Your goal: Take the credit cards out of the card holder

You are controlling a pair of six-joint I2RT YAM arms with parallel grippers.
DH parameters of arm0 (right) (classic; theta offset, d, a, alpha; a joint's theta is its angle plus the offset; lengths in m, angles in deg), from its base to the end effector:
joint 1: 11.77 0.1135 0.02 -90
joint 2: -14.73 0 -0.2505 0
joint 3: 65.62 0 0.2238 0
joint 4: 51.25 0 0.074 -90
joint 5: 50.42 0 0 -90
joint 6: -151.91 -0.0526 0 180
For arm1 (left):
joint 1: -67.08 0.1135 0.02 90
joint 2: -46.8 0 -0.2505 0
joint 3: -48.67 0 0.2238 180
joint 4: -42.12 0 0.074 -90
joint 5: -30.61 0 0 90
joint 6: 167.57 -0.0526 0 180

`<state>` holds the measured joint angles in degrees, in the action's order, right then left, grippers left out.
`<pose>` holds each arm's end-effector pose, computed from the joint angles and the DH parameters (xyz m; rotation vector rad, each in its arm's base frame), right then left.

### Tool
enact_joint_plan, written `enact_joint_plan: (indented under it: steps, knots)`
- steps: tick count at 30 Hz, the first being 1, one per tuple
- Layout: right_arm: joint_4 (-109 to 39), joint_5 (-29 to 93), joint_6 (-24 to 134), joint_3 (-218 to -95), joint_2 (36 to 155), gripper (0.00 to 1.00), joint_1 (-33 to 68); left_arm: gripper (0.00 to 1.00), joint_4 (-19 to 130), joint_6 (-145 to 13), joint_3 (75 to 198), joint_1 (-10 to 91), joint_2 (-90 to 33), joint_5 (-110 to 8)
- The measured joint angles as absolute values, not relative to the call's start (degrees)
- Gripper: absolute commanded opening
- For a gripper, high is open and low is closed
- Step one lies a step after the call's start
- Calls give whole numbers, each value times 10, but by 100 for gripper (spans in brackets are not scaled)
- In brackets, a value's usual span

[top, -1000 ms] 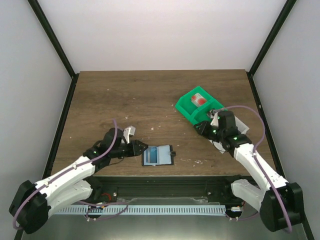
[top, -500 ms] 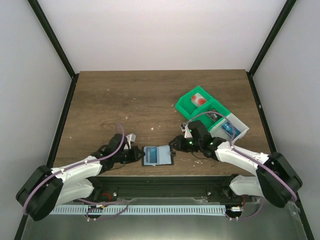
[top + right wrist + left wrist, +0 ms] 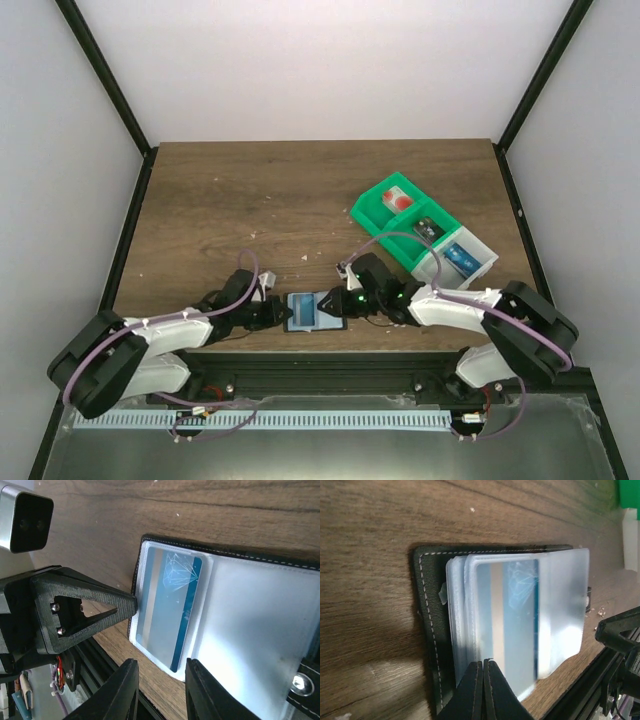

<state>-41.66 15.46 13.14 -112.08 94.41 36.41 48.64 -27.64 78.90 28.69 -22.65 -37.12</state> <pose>0.1519 0.2020 0.1544 -0.2314 2.6257 1.2300 0.1374 -0.1343 0.1187 -0.0549 2.6329 -1.1144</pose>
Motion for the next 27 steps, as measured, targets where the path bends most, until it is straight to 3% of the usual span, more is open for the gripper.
enact_joint_plan:
  steps: [27]
  knots:
    - [-486,144,111,-1121,1028,21,371,0,415,-267,761,287,-255,-347]
